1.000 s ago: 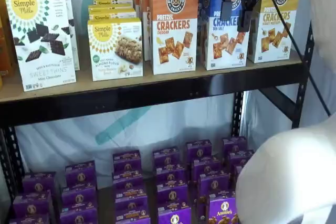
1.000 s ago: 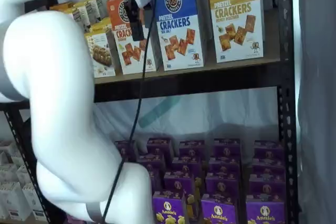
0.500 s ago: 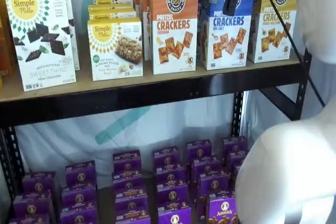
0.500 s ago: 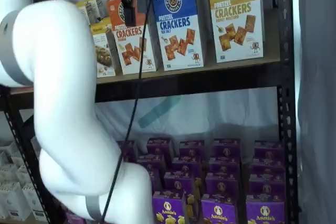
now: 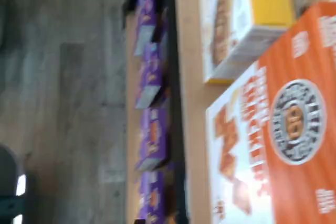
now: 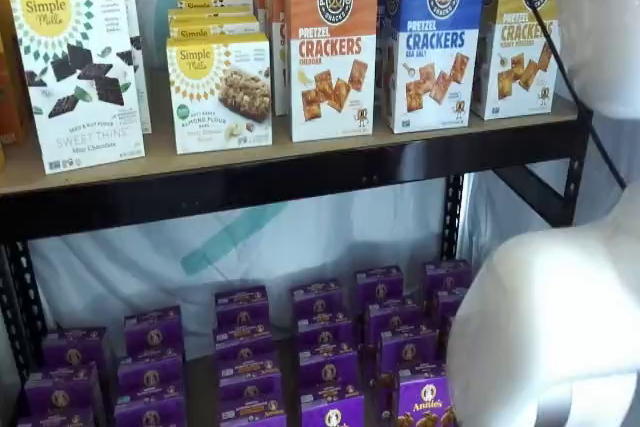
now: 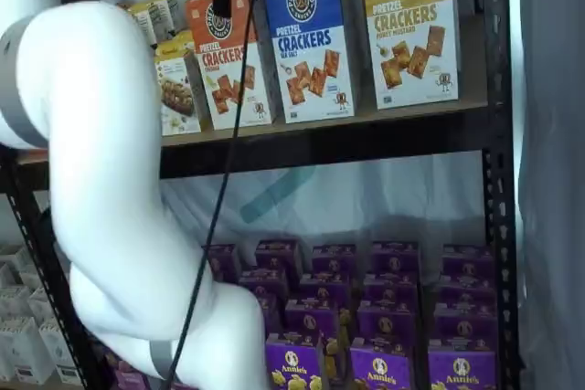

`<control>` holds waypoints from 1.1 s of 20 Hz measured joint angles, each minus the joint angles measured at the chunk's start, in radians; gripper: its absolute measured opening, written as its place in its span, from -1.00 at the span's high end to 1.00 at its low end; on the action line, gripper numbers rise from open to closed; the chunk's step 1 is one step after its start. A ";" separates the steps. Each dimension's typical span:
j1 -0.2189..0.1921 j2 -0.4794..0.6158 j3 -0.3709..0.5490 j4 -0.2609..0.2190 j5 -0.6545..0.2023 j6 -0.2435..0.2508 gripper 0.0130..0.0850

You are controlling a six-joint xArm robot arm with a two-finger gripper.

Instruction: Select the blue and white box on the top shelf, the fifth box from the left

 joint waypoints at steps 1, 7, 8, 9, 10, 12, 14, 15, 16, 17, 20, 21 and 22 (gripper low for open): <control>-0.010 -0.015 0.021 0.019 -0.046 -0.004 -1.00; -0.052 -0.004 0.017 0.031 -0.137 -0.046 -1.00; -0.060 0.010 0.001 0.031 -0.127 -0.054 -1.00; -0.070 0.027 -0.016 0.031 -0.116 -0.063 -1.00; -0.080 0.047 -0.038 0.031 -0.100 -0.073 -1.00; -0.090 0.076 -0.069 0.024 -0.076 -0.084 -1.00; -0.097 0.102 -0.093 0.016 -0.064 -0.096 -1.00; -0.100 0.110 -0.099 0.014 -0.065 -0.100 -1.00; -0.101 0.118 -0.103 0.011 -0.067 -0.104 -1.00; -0.102 0.124 -0.106 0.009 -0.071 -0.107 -1.00; -0.102 0.141 -0.110 0.004 -0.088 -0.115 -1.00; -0.101 0.146 -0.110 0.000 -0.096 -0.117 -1.00; -0.099 0.151 -0.111 -0.004 -0.102 -0.118 -1.00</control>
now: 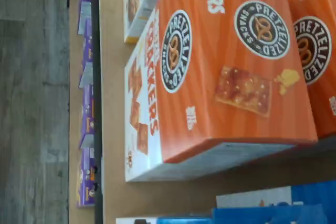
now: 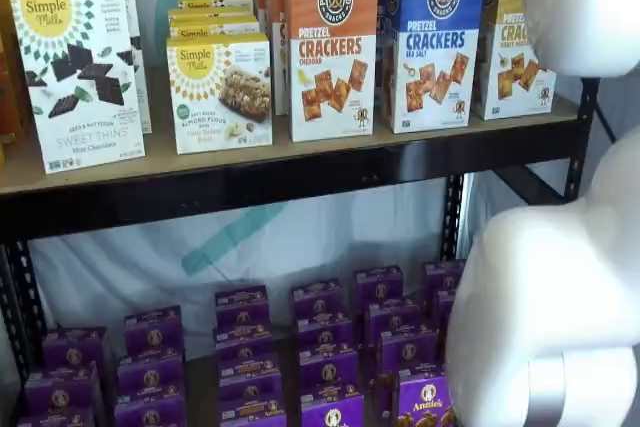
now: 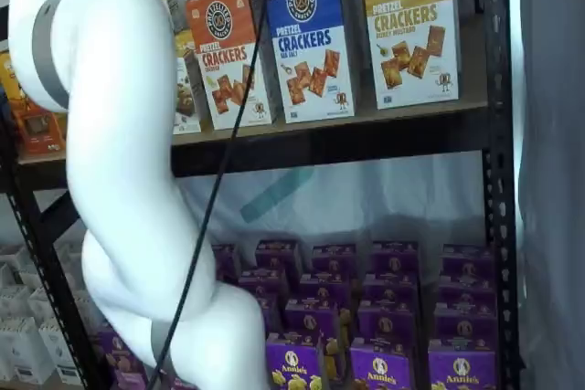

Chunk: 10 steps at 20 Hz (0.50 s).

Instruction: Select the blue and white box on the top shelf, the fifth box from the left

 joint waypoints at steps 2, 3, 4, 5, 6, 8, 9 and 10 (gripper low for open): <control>0.004 0.007 0.000 -0.010 -0.015 -0.004 -1.00; 0.005 0.011 0.001 -0.013 -0.022 -0.006 -1.00; 0.005 0.015 0.000 -0.016 -0.028 -0.008 -1.00; 0.005 0.020 -0.002 -0.020 -0.032 -0.010 -1.00; 0.006 0.025 -0.006 -0.024 -0.034 -0.012 -1.00; 0.007 0.043 -0.025 -0.037 -0.024 -0.015 -1.00; 0.008 0.053 -0.038 -0.045 -0.013 -0.016 -1.00; 0.008 0.063 -0.049 -0.052 -0.004 -0.017 -1.00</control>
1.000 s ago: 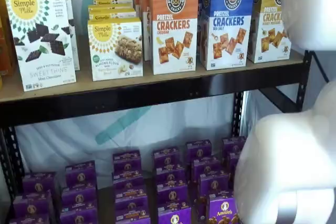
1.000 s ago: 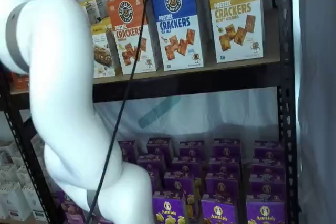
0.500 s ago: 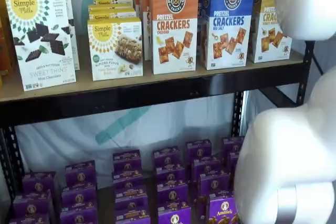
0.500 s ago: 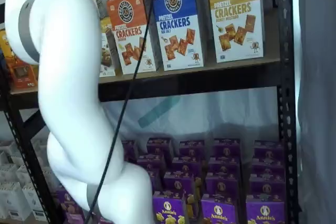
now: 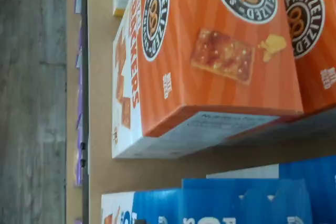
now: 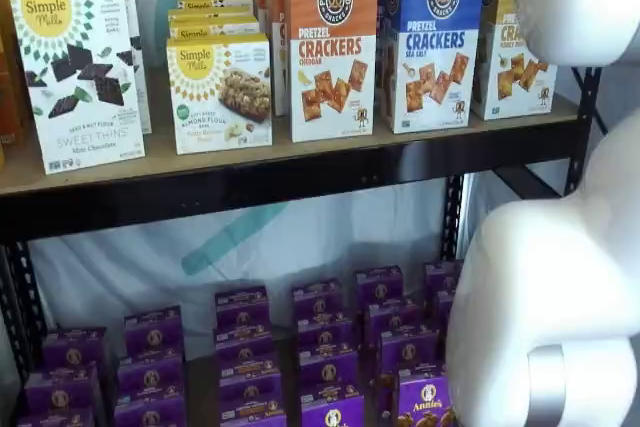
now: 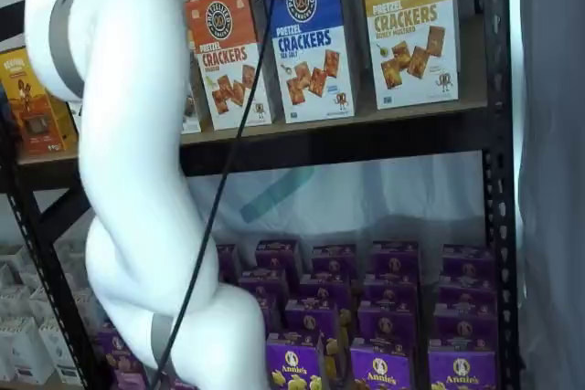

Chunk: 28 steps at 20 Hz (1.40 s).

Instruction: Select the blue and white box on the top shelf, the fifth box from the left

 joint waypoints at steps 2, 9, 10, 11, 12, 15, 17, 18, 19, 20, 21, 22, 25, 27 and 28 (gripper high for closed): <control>0.000 0.017 -0.019 -0.011 0.014 -0.003 -1.00; 0.008 0.049 -0.049 -0.047 0.027 -0.009 -1.00; 0.009 0.056 -0.058 -0.053 0.036 -0.008 -1.00; 0.011 0.061 -0.065 -0.058 0.043 -0.008 -1.00; 0.015 0.070 -0.079 -0.068 0.058 -0.007 -1.00; 0.025 0.099 -0.124 -0.102 0.115 -0.004 -1.00; 0.033 0.117 -0.154 -0.126 0.155 -0.002 -1.00; 0.037 0.122 -0.162 -0.136 0.166 -0.001 -1.00; 0.042 0.126 -0.168 -0.149 0.176 0.000 -1.00; 0.047 0.129 -0.172 -0.161 0.183 0.001 -1.00; 0.053 0.131 -0.175 -0.172 0.189 0.003 -1.00; 0.060 0.135 -0.180 -0.185 0.198 0.005 -1.00; 0.074 0.149 -0.195 -0.206 0.220 0.013 -1.00; 0.082 0.157 -0.205 -0.216 0.230 0.017 -1.00; 0.085 0.162 -0.212 -0.219 0.237 0.020 -1.00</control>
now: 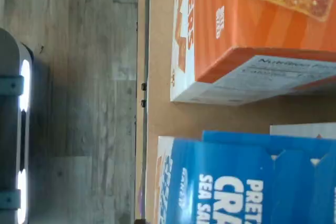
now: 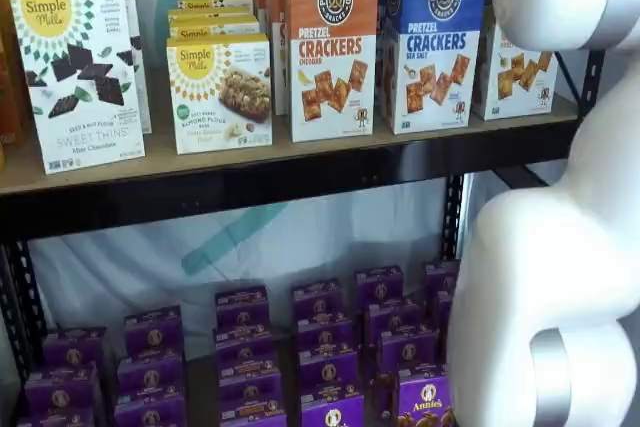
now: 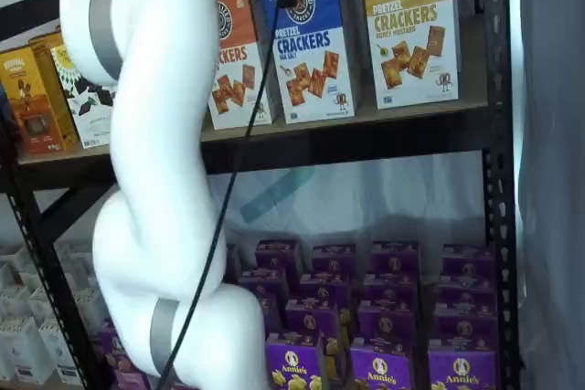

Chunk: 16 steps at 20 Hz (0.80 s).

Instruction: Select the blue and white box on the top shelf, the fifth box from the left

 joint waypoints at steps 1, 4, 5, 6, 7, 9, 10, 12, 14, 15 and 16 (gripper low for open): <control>0.003 0.006 -0.009 -0.003 0.007 0.002 -1.00; 0.012 0.034 -0.050 -0.013 0.043 0.009 -1.00; 0.014 0.044 -0.066 -0.015 0.057 0.011 -1.00; 0.017 0.061 -0.093 -0.020 0.083 0.013 -1.00; 0.019 0.073 -0.112 -0.023 0.100 0.014 -1.00; 0.022 0.083 -0.129 -0.026 0.114 0.017 -1.00; 0.024 0.083 -0.130 -0.027 0.115 0.019 -1.00; 0.027 0.083 -0.130 -0.029 0.113 0.021 -1.00; 0.030 0.081 -0.125 -0.031 0.110 0.022 -1.00; 0.031 0.079 -0.122 -0.034 0.109 0.023 -1.00; 0.032 0.078 -0.119 -0.036 0.108 0.023 -1.00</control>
